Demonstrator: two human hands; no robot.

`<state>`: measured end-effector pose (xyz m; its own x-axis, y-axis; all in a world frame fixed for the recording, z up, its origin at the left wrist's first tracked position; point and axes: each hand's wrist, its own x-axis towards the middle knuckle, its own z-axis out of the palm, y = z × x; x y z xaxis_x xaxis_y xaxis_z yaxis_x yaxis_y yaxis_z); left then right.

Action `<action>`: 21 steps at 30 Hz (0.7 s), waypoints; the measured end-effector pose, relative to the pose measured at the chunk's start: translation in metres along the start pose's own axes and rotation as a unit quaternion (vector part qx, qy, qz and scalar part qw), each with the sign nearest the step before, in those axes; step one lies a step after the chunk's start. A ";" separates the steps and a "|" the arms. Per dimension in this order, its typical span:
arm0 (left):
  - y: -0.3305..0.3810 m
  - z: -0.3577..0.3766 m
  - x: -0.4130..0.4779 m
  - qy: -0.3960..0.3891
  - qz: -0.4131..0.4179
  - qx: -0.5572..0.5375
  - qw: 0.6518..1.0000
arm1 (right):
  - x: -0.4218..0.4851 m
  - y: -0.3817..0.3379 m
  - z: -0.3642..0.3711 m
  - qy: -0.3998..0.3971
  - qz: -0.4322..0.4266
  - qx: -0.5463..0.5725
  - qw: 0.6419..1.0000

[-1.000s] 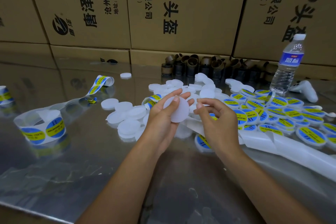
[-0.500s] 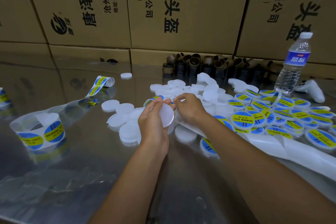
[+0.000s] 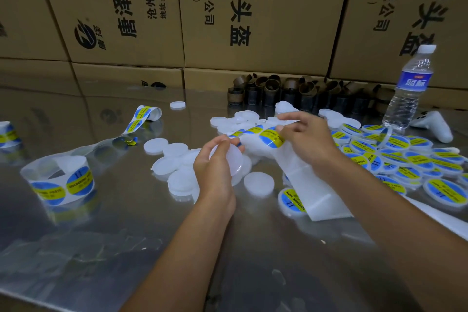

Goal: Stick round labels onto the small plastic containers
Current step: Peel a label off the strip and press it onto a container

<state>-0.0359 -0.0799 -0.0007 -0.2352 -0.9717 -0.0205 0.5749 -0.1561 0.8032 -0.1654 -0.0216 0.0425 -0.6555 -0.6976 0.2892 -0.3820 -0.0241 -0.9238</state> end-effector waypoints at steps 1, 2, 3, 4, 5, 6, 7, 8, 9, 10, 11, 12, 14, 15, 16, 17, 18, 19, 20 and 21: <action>-0.001 0.001 0.000 -0.007 -0.005 0.004 1.000 | -0.005 -0.001 -0.008 0.007 -0.009 0.005 1.000; -0.001 0.002 -0.001 -0.017 -0.012 0.009 1.000 | -0.010 -0.002 -0.016 0.011 -0.016 0.010 1.000; -0.002 0.002 -0.001 -0.028 -0.021 0.015 0.999 | -0.015 -0.002 -0.023 0.013 -0.021 0.017 1.000; -0.003 0.003 -0.002 -0.040 -0.029 0.022 0.999 | -0.021 -0.002 -0.028 0.014 -0.027 0.025 0.999; -0.003 0.004 -0.003 -0.052 -0.036 0.030 0.998 | -0.026 -0.001 -0.032 0.017 -0.031 0.034 0.999; -0.004 0.004 -0.004 -0.065 -0.040 0.037 0.996 | -0.031 0.000 -0.036 0.020 -0.035 0.043 0.998; -0.004 0.004 -0.005 -0.078 -0.043 0.043 0.995 | -0.036 0.003 -0.038 0.023 -0.037 0.046 0.998; -0.004 0.005 -0.006 -0.088 -0.044 0.051 0.994 | -0.040 0.006 -0.039 0.022 -0.038 0.044 0.998; -0.004 0.005 -0.007 -0.097 -0.042 0.064 0.992 | -0.044 0.010 -0.039 0.017 -0.037 0.037 0.998; -0.005 0.005 -0.008 -0.105 -0.037 0.080 0.990 | -0.048 0.014 -0.038 0.007 -0.036 0.029 0.999; -0.006 0.005 -0.009 -0.114 -0.032 0.096 0.988 | -0.051 0.018 -0.037 -0.004 -0.037 0.023 0.999; -0.007 0.005 -0.010 -0.124 -0.028 0.111 0.986 | -0.053 0.021 -0.035 -0.013 -0.039 0.017 0.999; -0.009 0.004 -0.011 -0.138 -0.020 0.137 0.981 | -0.056 0.023 -0.032 -0.019 -0.048 0.009 0.999; -0.009 0.004 -0.012 -0.139 -0.015 0.145 0.979 | -0.056 0.024 -0.031 -0.017 -0.053 0.015 0.998; -0.009 0.004 -0.012 -0.138 -0.013 0.147 0.979 | -0.056 0.023 -0.031 -0.012 -0.056 0.026 0.998; -0.009 0.004 -0.012 -0.138 -0.012 0.141 0.980 | -0.056 0.023 -0.031 -0.009 -0.058 0.038 0.998; -0.009 0.004 -0.011 -0.140 -0.012 0.133 0.981 | -0.057 0.023 -0.032 -0.007 -0.058 0.048 0.997; -0.009 0.004 -0.011 -0.142 -0.013 0.131 0.981 | -0.057 0.023 -0.032 -0.006 -0.058 0.055 0.997; -0.010 0.004 -0.011 -0.143 -0.011 0.137 0.980 | -0.057 0.024 -0.032 -0.003 -0.058 0.060 0.997; -0.010 0.004 -0.011 -0.141 -0.008 0.144 0.979 | -0.057 0.025 -0.032 0.002 -0.056 0.064 0.996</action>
<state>-0.0423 -0.0666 -0.0061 -0.4730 -0.8754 0.0993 0.3337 -0.0737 0.9398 -0.1580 0.0405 0.0113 -0.6165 -0.6820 0.3933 -0.3671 -0.1930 -0.9100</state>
